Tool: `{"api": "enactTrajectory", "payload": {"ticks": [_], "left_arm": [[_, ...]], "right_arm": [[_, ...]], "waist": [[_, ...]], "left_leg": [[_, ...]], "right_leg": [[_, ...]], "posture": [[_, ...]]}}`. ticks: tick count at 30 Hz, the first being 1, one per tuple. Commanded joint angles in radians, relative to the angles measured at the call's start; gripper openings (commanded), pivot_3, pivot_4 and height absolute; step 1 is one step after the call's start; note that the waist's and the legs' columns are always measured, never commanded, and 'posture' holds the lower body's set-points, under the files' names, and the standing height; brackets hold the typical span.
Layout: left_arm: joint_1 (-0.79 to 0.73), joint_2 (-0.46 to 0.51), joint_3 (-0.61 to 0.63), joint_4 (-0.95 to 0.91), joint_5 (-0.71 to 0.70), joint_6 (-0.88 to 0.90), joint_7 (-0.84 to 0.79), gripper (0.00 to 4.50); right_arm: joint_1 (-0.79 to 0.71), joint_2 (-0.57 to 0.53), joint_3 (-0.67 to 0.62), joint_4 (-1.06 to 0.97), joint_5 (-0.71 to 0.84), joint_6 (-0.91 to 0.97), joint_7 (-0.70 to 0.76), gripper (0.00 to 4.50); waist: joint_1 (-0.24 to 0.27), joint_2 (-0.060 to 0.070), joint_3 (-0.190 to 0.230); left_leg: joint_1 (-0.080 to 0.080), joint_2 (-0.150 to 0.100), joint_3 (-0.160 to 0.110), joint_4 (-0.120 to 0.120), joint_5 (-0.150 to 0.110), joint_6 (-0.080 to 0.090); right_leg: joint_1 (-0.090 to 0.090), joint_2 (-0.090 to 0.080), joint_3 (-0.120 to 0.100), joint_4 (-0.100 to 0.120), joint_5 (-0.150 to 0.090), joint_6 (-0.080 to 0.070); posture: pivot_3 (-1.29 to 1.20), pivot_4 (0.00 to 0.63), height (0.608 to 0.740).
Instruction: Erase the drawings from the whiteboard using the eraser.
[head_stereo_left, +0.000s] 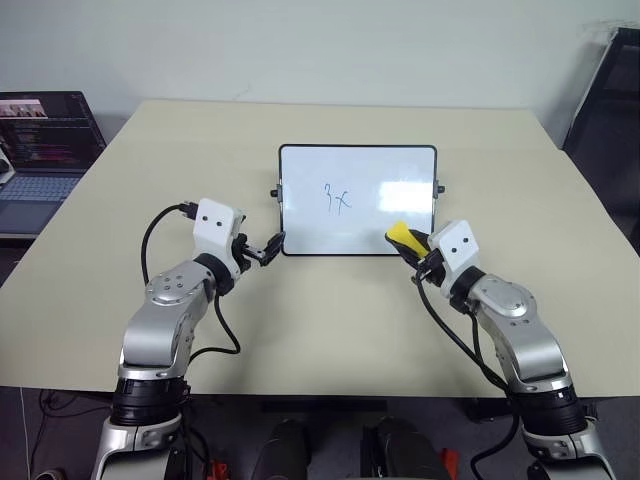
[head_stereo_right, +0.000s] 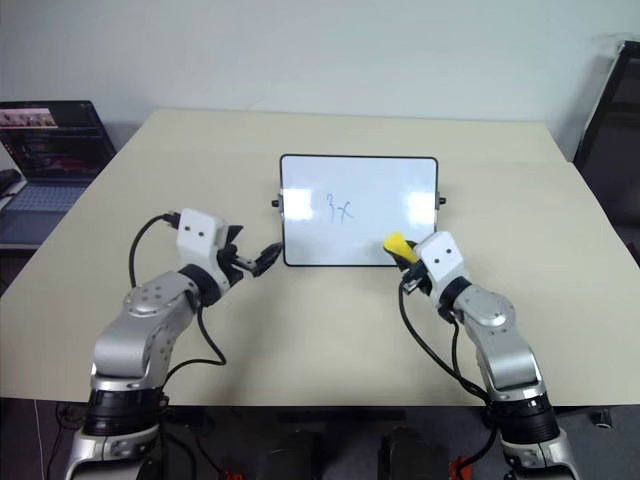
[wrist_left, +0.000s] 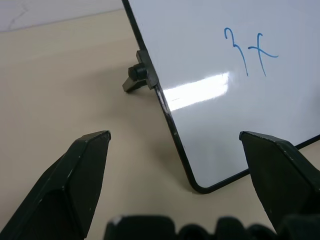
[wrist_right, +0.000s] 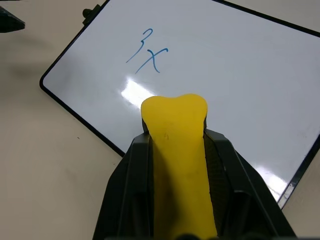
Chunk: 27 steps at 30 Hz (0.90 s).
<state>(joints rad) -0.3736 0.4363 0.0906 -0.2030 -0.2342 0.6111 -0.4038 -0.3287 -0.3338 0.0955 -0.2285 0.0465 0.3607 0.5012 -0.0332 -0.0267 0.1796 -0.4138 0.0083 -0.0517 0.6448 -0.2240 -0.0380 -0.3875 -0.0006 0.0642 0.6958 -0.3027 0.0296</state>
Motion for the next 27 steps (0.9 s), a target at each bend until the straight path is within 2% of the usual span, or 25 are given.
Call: {"api": "enactTrajectory", "payload": {"ticks": [1,7,11,19,27], "left_arm": [[-0.047,0.012,-0.013,-0.041,-0.005,0.011,-0.012,4.50],[-0.085,0.042,-0.040,-0.013,-0.002,0.046,-0.041,4.50],[-0.143,0.050,-0.059,0.047,0.004,0.044,-0.068,4.50],[-0.188,0.063,-0.105,0.122,0.019,0.021,-0.131,4.50],[-0.168,0.059,-0.127,0.079,0.011,0.055,-0.151,4.50]], "right_arm": [[-0.067,0.005,0.014,-0.022,0.004,0.007,0.002,1.02],[-0.118,0.004,0.038,-0.033,0.003,0.046,-0.001,1.02],[-0.207,-0.003,0.113,-0.015,-0.054,0.071,0.007,1.02],[-0.461,0.039,0.240,0.257,-0.172,0.037,0.016,1.02],[-0.655,0.074,0.296,0.569,-0.264,-0.061,0.015,1.02]], "waist": [[0.000,0.000,0.000],[0.001,0.000,0.000],[-0.001,0.000,0.000],[-0.001,0.000,0.000],[-0.001,0.000,0.000]], "left_leg": [[0.000,0.000,0.000,0.000,0.000,0.000],[-0.001,0.000,-0.001,-0.001,0.000,0.000],[-0.001,0.000,0.000,0.000,0.000,0.000],[-0.001,0.000,0.000,-0.001,0.000,0.000],[-0.001,0.000,0.000,0.000,0.000,0.000]], "right_leg": [[0.000,0.000,0.000,0.000,0.000,0.000],[0.000,0.000,0.000,-0.001,0.000,0.000],[-0.001,0.000,-0.001,0.000,0.000,0.000],[-0.001,0.001,-0.001,0.000,0.000,0.000],[-0.002,0.000,-0.001,0.000,0.000,0.000]], "posture": [[0.00,0.150,0.740],[0.00,0.150,0.740],[0.00,0.150,0.740],[0.00,0.150,0.740],[0.00,0.150,0.740]]}}
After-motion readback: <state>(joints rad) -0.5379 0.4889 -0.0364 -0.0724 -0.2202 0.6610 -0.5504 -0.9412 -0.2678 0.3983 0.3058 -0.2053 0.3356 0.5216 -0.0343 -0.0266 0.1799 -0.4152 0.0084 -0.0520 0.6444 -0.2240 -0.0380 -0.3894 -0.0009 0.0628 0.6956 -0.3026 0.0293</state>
